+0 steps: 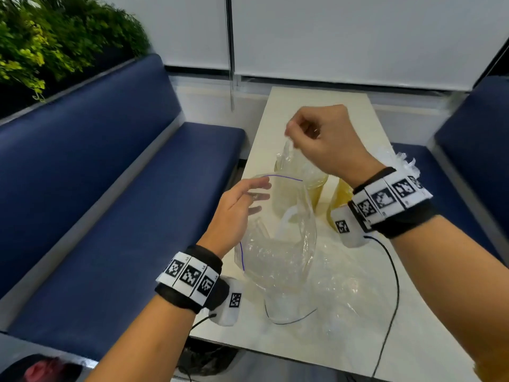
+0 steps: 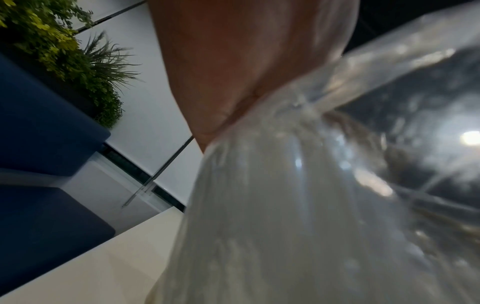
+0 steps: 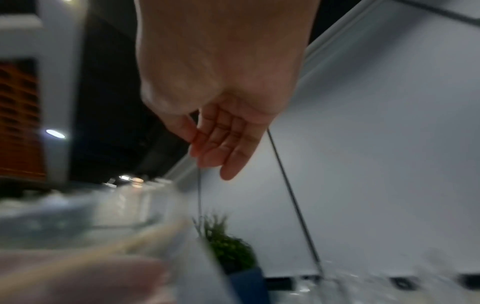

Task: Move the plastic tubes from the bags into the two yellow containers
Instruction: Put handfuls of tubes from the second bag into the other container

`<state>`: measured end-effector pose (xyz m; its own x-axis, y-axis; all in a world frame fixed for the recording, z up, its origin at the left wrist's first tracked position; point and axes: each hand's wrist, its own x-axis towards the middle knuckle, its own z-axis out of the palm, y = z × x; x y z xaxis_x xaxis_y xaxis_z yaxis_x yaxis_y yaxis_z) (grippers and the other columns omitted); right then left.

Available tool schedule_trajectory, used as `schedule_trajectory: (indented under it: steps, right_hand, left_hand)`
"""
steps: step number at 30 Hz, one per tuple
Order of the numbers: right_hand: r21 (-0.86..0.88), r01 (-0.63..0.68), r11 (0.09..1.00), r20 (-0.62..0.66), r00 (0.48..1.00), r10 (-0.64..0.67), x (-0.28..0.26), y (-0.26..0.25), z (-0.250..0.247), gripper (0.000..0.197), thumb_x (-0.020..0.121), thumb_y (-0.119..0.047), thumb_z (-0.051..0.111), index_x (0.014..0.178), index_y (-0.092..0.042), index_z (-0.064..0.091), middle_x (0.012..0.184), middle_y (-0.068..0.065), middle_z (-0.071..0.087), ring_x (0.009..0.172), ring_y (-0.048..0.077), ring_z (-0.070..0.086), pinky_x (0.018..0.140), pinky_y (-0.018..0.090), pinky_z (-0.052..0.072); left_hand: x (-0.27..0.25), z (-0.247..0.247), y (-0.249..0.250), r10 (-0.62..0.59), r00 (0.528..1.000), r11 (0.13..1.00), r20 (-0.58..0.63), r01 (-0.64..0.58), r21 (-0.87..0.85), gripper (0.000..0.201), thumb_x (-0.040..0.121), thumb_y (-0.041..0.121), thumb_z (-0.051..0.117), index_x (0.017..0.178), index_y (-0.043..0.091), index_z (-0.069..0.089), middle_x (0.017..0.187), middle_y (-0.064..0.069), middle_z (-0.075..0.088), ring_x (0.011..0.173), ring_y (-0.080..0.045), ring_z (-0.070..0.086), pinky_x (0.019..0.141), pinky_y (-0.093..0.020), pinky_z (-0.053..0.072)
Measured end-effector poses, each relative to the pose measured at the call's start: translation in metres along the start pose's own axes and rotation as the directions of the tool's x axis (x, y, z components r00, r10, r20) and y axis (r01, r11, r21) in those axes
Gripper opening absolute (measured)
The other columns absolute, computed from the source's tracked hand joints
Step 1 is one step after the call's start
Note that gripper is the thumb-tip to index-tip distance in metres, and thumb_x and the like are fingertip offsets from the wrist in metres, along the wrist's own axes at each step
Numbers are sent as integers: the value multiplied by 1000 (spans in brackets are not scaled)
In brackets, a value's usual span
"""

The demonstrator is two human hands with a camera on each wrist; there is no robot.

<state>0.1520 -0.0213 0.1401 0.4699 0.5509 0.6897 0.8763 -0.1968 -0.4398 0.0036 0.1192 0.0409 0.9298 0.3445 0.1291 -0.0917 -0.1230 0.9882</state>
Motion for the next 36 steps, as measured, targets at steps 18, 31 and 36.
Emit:
schedule_trajectory:
  steps: [18,31,36]
  right_hand:
    - [-69,-275,959,799,561,218,-97,-39,53,65,79,-49,79,130,-20,50,103,-16,55,86,-3,57,77,14,45]
    - [-193,34,981,674,731,107,-116,-45,64,26,98,-39,51,110,-16,53,92,5,68,79,26,63,73,45,52]
    - [-147,-43,988,584,803,122,-102,-44,54,26,101,-32,49,119,-13,52,90,2,66,78,21,61,72,40,51]
  left_hand:
    - [-6,7,-1,2,1000,982,5,-1,-191,46,97,9,33,131,11,65,129,-5,68,121,-9,64,95,-16,49]
    - [-12,2,-4,-28,999,978,-27,22,-205,45,93,16,36,125,16,68,125,-5,70,119,-15,66,108,-32,48]
    - [-23,-3,-4,36,999,993,21,-34,-116,47,96,39,46,133,16,63,131,-1,67,124,-14,62,105,-36,50]
